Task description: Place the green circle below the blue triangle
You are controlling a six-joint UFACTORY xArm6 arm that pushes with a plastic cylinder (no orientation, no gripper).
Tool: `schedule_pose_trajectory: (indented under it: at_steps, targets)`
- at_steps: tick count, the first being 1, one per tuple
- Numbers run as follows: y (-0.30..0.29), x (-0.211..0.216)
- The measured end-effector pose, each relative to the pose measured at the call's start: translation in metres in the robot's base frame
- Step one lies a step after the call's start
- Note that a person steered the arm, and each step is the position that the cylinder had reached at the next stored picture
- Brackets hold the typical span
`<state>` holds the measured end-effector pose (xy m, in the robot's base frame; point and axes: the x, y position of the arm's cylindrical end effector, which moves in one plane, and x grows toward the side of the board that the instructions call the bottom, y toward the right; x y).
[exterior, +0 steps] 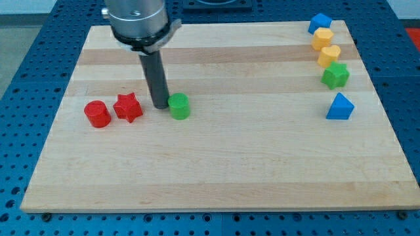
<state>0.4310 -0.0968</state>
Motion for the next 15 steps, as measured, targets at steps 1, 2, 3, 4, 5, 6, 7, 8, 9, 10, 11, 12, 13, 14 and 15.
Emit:
schedule_pose_trajectory:
  at_steps: [1, 2, 3, 4, 5, 6, 7, 8, 9, 10, 11, 12, 13, 14, 15]
  targets:
    - [0.033, 0.009]
    - [0.066, 0.030]
    - [0.085, 0.057]
    - [0.108, 0.081]
    - [0.130, 0.086]
    - [0.131, 0.086]
    - [0.131, 0.085]
    - [0.131, 0.077]
    - [0.132, 0.070]
    - [0.135, 0.061]
    - [0.152, 0.061]
    - [0.181, 0.061]
    - [0.190, 0.060]
    - [0.190, 0.050]
    - [0.200, 0.048]
